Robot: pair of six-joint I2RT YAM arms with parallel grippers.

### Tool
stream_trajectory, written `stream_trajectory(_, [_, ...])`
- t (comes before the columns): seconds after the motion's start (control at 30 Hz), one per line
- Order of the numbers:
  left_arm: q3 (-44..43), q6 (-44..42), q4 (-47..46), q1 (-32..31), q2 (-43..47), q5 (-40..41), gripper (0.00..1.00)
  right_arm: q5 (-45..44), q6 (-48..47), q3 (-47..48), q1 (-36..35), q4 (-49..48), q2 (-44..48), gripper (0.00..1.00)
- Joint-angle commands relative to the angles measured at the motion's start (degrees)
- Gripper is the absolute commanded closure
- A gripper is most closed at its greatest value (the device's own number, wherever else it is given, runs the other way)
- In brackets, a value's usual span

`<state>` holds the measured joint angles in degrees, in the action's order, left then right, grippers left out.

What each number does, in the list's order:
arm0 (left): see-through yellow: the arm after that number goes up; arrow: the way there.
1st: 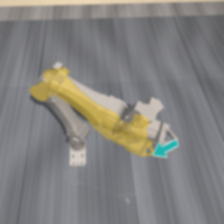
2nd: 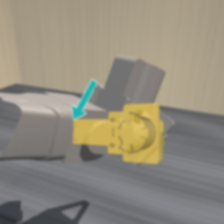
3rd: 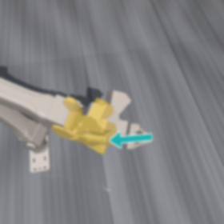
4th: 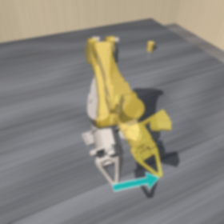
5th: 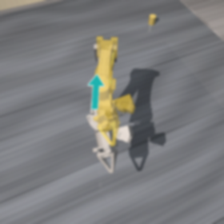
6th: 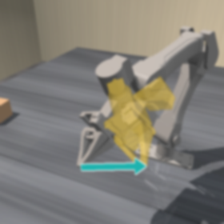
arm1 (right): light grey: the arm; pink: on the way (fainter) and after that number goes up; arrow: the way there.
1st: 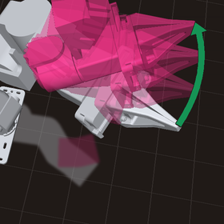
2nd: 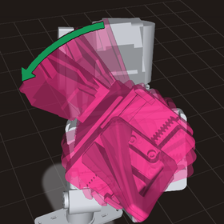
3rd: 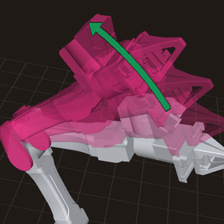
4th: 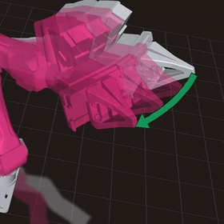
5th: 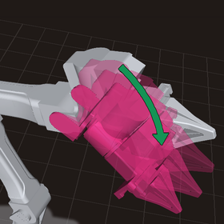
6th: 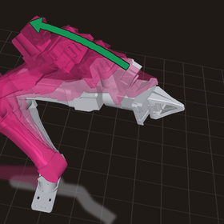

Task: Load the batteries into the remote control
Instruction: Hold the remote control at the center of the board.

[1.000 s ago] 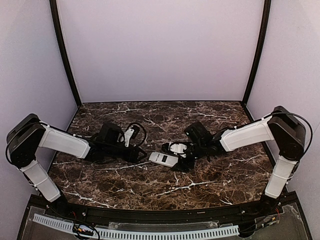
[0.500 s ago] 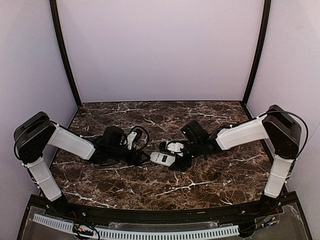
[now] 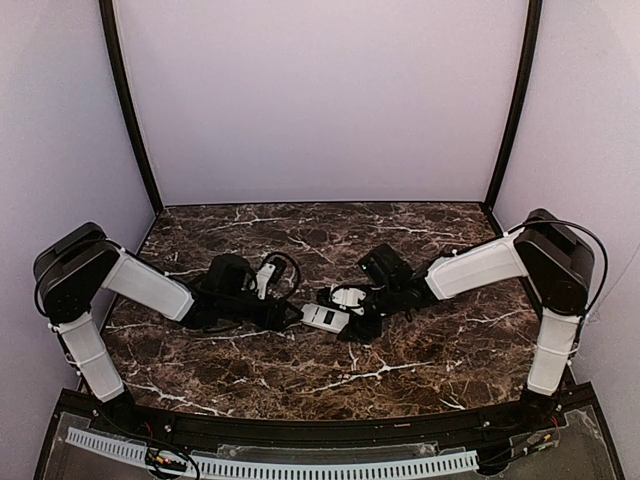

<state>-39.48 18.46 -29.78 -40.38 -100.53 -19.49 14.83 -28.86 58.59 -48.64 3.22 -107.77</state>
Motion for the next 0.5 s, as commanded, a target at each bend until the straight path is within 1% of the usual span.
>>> stream_trajectory(0.0, [0.9, 0.6, -3.5, -0.3, -1.5, -2.0, 0.36, 0.7, -0.3, 1.2, 0.3, 1.2, -1.3, 0.31])
stream_trajectory(0.1, [1.0, 0.1, -4.0, -0.5, -2.4, -2.4, 0.37, 0.7, -0.3, 1.3, 0.3, 1.4, -1.3, 0.34])
stream_trajectory(0.23, [1.5, -1.2, -4.5, -1.0, -3.2, -1.7, 0.38, 0.8, -0.4, 1.4, 0.4, 1.8, -1.4, 0.35])
stream_trajectory(0.3, [2.1, -1.9, -5.6, -1.0, -3.4, -1.6, 0.39, 0.7, -0.6, 1.4, 0.5, 1.9, -1.5, 0.38])
stream_trajectory(0.47, [2.7, -3.2, -7.5, -1.0, -4.7, -2.0, 0.4, 0.9, -1.0, 1.8, 0.6, 2.5, -2.1, 0.41])
